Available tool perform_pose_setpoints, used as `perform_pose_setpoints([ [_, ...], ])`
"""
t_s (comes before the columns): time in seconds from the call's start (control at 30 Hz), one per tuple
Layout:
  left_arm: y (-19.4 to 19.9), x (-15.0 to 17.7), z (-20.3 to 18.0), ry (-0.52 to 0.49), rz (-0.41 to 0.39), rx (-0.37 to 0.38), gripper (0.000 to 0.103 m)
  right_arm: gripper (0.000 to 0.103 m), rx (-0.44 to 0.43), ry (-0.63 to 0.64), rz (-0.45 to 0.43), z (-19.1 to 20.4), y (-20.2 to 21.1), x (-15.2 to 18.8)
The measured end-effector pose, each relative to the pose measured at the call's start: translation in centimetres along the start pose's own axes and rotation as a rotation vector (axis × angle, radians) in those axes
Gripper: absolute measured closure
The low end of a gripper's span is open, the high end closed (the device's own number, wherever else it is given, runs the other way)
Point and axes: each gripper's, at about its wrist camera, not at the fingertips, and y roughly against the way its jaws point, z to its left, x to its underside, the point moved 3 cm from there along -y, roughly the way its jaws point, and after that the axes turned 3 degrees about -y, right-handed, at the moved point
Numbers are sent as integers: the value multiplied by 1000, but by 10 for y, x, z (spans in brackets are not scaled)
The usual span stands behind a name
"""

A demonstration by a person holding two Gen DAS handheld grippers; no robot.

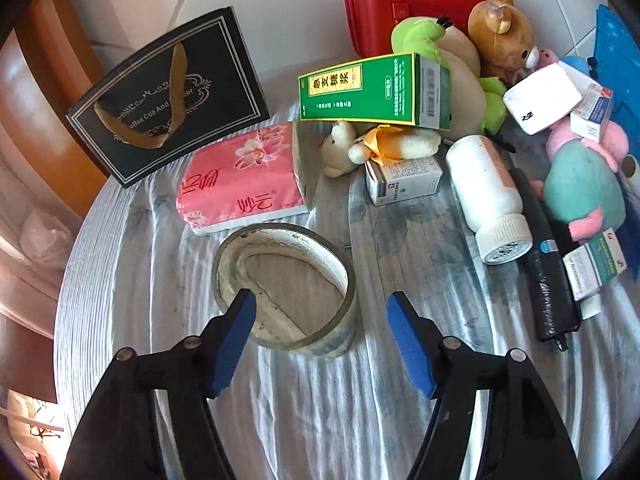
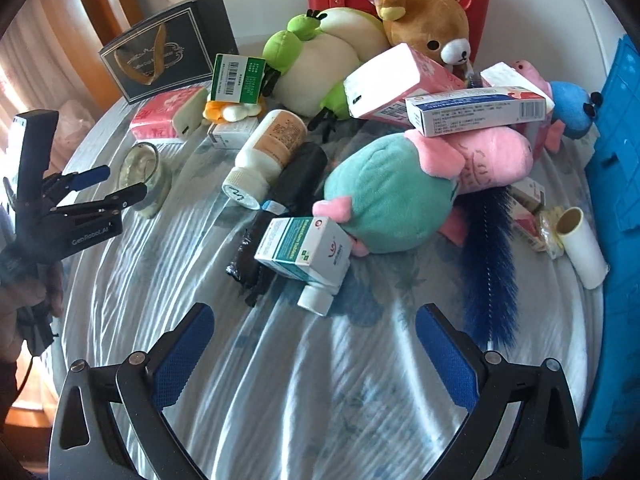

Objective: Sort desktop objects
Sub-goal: 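Move both tools back over the remaining pile on the table, then grasp the clear tape roll with the left tool while the right tool grasps the white-green tablet box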

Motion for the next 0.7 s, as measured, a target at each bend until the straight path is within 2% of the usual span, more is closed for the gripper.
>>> perform_pose_setpoints([
  [0.1,-20,-3,-2,-24,31,11,56,1,16,-12,9,-2,-12,-5],
  [0.17,-30,-2,-6,-40,55,29,75,1,23,-26,18,-3,-20,-8],
  [0.27,-32,0,-11,-44,49,43,86,1,39,-31,29,-2,-32,-11],
  [0.37,-29,4,-11,-24,45,55,90,1,54,-26,42,1,-43,-12],
  [0.7,-14,16,-5,-33,32,68,90,2,109,-41,45,11,-67,-18],
])
